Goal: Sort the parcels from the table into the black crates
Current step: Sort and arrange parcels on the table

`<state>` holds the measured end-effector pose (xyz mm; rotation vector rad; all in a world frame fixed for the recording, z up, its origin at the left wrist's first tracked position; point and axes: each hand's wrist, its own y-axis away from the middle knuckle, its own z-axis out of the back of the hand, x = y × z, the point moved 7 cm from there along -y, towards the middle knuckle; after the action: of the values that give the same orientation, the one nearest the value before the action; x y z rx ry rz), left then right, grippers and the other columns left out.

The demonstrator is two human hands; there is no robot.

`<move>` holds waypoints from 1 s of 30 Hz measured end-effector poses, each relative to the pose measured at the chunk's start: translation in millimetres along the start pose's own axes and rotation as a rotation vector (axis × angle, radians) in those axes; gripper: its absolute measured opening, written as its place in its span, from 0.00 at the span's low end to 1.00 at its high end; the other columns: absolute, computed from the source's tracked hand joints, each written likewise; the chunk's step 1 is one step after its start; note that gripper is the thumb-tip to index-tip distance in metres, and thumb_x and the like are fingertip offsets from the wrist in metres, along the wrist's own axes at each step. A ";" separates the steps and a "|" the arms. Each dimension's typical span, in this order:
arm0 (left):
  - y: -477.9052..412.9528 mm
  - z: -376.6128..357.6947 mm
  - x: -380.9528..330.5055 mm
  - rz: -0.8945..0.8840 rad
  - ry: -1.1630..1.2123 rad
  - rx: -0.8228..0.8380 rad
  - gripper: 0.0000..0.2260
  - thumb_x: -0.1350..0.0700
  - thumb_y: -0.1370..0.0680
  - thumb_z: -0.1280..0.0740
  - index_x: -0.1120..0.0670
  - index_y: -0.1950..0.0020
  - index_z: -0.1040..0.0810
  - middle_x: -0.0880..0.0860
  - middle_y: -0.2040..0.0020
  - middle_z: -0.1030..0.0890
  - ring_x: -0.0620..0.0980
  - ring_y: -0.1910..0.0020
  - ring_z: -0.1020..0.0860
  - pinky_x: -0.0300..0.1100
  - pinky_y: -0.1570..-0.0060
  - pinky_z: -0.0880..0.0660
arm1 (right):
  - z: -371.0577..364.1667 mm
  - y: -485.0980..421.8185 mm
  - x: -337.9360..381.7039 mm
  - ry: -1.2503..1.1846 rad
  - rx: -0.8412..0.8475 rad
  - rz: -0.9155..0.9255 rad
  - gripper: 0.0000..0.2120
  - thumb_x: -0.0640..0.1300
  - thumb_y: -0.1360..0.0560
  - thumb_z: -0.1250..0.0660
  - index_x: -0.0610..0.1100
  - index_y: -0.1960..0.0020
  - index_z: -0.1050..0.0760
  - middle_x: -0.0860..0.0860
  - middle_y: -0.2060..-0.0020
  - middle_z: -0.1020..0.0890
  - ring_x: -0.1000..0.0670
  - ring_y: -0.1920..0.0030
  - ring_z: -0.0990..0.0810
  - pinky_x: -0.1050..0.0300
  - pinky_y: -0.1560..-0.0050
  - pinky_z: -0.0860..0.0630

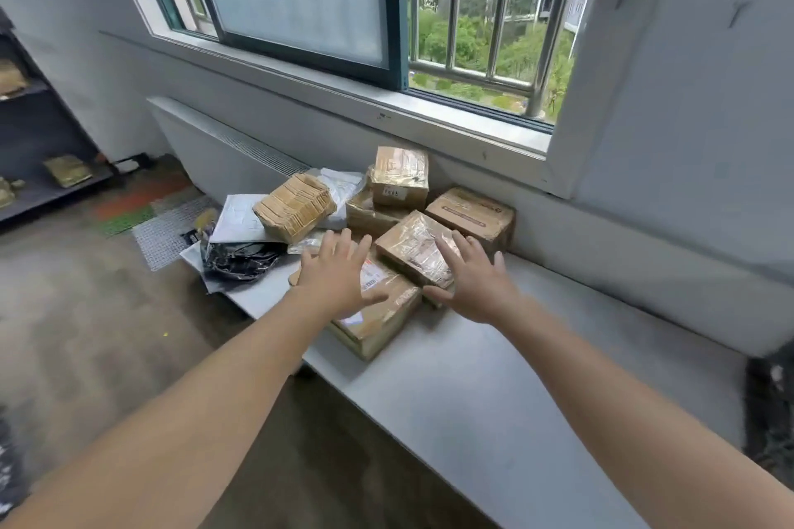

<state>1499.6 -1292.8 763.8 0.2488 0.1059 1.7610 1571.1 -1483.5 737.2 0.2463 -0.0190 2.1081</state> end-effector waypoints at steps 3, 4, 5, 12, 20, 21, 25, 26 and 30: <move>-30.3 -17.2 32.7 0.031 0.028 0.051 0.46 0.27 0.25 0.43 0.48 0.19 0.62 0.54 0.19 0.60 0.59 0.20 0.60 0.65 0.27 0.49 | -17.1 -39.0 12.0 0.061 0.030 0.014 0.43 0.72 0.24 0.46 0.54 0.19 0.59 0.49 0.19 0.55 0.45 0.20 0.55 0.31 0.26 0.52; -39.2 -24.1 42.5 0.040 0.026 0.071 0.45 0.27 0.25 0.44 0.47 0.19 0.63 0.54 0.19 0.60 0.59 0.20 0.60 0.66 0.27 0.49 | -22.8 -49.7 17.9 0.094 0.037 0.024 0.43 0.73 0.25 0.47 0.54 0.19 0.59 0.48 0.19 0.55 0.45 0.20 0.55 0.28 0.28 0.52; -48.2 -30.9 52.0 0.047 0.025 0.087 0.45 0.28 0.25 0.44 0.47 0.20 0.64 0.54 0.19 0.60 0.60 0.20 0.60 0.66 0.27 0.49 | -28.5 -60.2 23.7 0.104 0.040 0.033 0.43 0.73 0.25 0.47 0.54 0.19 0.59 0.48 0.19 0.54 0.46 0.20 0.55 0.25 0.29 0.53; -110.6 -60.5 116.4 0.055 0.087 0.152 0.46 0.27 0.25 0.45 0.47 0.20 0.64 0.55 0.19 0.63 0.59 0.21 0.62 0.64 0.25 0.52 | -64.1 -130.9 63.8 -0.017 0.109 0.032 0.43 0.72 0.25 0.44 0.55 0.19 0.58 0.49 0.19 0.56 0.44 0.20 0.56 0.34 0.25 0.53; -191.5 -85.5 216.0 -0.010 0.159 0.148 0.44 0.29 0.24 0.44 0.47 0.19 0.63 0.54 0.19 0.63 0.58 0.20 0.60 0.62 0.25 0.49 | -93.0 -225.0 128.1 0.004 0.123 -0.059 0.45 0.72 0.25 0.44 0.54 0.19 0.61 0.49 0.19 0.56 0.45 0.20 0.56 0.36 0.24 0.49; -203.9 -87.8 230.0 -0.026 0.190 0.143 0.44 0.29 0.24 0.43 0.47 0.19 0.63 0.54 0.19 0.63 0.59 0.20 0.60 0.62 0.25 0.49 | -95.7 -236.9 138.5 -0.002 0.132 -0.085 0.45 0.72 0.25 0.44 0.54 0.19 0.61 0.49 0.19 0.56 0.45 0.20 0.56 0.36 0.24 0.49; -244.1 -94.5 278.5 -0.072 0.282 0.135 0.45 0.31 0.24 0.39 0.47 0.19 0.62 0.56 0.19 0.63 0.58 0.20 0.61 0.62 0.25 0.50 | -103.7 -272.1 179.7 -0.023 0.135 -0.167 0.44 0.71 0.24 0.44 0.55 0.19 0.61 0.49 0.19 0.55 0.45 0.20 0.55 0.35 0.25 0.50; -253.5 -95.5 290.4 -0.076 0.287 0.131 0.46 0.31 0.24 0.38 0.48 0.19 0.62 0.56 0.19 0.62 0.58 0.20 0.60 0.61 0.25 0.49 | -104.8 -280.7 189.1 -0.035 0.128 -0.186 0.43 0.71 0.24 0.44 0.55 0.19 0.61 0.49 0.19 0.55 0.46 0.20 0.55 0.35 0.25 0.50; -287.9 -111.4 340.2 -0.045 0.299 0.174 0.48 0.32 0.25 0.36 0.51 0.19 0.60 0.57 0.19 0.59 0.59 0.21 0.58 0.59 0.25 0.46 | -108.9 -317.2 225.2 -0.021 0.116 -0.216 0.44 0.70 0.24 0.42 0.54 0.19 0.60 0.49 0.19 0.57 0.47 0.20 0.58 0.33 0.25 0.51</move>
<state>1686.7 -894.3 632.7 0.1063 0.4785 1.7363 1708.1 -1114.9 644.7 0.3257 0.1131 1.8939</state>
